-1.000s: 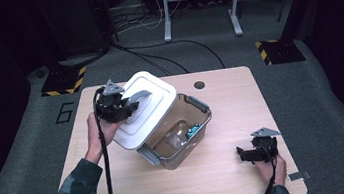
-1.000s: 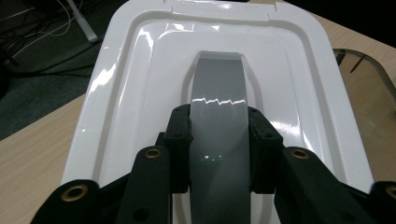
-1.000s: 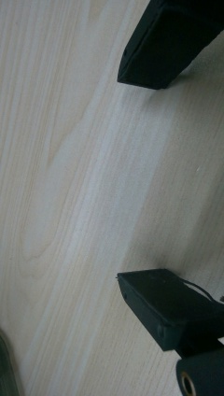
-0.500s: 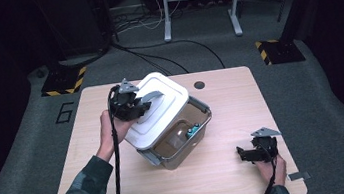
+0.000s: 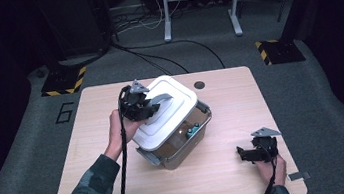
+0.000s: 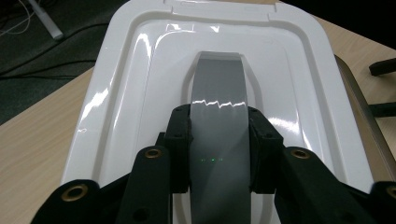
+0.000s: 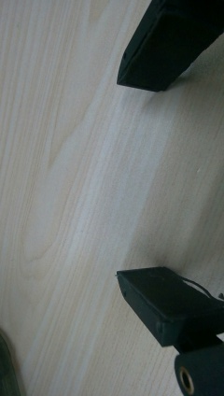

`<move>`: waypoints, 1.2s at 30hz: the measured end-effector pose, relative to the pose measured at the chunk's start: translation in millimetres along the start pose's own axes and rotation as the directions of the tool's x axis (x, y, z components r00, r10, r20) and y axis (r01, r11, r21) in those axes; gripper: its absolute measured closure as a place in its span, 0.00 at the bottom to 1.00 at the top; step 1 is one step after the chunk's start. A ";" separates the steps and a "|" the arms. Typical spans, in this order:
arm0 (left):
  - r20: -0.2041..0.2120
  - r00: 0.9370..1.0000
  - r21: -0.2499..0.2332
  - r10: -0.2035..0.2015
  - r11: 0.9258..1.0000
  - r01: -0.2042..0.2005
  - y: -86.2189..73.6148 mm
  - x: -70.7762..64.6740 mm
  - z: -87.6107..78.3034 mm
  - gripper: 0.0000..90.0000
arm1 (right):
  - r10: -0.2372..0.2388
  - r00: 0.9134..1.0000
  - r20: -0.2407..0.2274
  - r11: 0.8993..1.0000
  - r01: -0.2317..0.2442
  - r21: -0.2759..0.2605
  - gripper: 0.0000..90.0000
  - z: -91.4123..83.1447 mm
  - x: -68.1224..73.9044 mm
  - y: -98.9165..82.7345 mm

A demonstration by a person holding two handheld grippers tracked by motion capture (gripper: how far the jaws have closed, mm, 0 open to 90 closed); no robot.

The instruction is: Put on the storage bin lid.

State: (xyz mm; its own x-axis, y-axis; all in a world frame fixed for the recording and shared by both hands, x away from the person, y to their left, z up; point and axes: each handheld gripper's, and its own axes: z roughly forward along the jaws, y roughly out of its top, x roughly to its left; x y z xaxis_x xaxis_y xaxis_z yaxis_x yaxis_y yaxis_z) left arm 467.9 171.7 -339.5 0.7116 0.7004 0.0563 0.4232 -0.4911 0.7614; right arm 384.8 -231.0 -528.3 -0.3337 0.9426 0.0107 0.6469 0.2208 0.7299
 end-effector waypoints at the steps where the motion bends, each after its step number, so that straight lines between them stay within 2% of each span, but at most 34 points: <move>1: 0.005 1.000 0.003 0.000 1.000 0.000 0.3 -0.7 1.2 0.74 | 0.000 1.000 0.000 1.000 0.000 0.000 0.07 0.0 0.0 0.0; 19: 0.063 0.998 0.047 -0.003 0.999 0.000 2.5 -12.5 27.1 0.74 | -0.002 1.000 0.000 1.000 0.002 0.001 0.07 -0.1 -0.1 -0.1; 27: 0.070 0.997 0.080 -0.031 0.996 0.025 -2.0 -17.8 36.8 0.74 | 0.000 1.000 -0.001 1.000 0.000 0.001 0.07 -0.2 0.1 -0.1; 31: 0.080 0.995 0.078 -0.055 0.996 0.048 -4.4 -19.2 38.6 0.74 | -0.001 1.000 -0.001 1.000 0.001 0.000 0.07 -0.2 0.1 -0.1; 36: 0.085 0.994 0.076 -0.065 0.995 0.059 -6.3 -21.6 37.2 0.74 | -0.001 1.000 -0.001 1.000 0.001 0.000 0.07 -0.2 0.1 -0.1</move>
State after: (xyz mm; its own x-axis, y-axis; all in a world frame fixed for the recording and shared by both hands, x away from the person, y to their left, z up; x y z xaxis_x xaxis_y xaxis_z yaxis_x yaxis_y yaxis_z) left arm 470.7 140.4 -369.5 0.7274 0.6845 -0.0483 0.5057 -0.4870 0.7121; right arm 384.5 -231.0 -528.2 -0.3353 0.9421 0.0110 0.6469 0.2217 0.7296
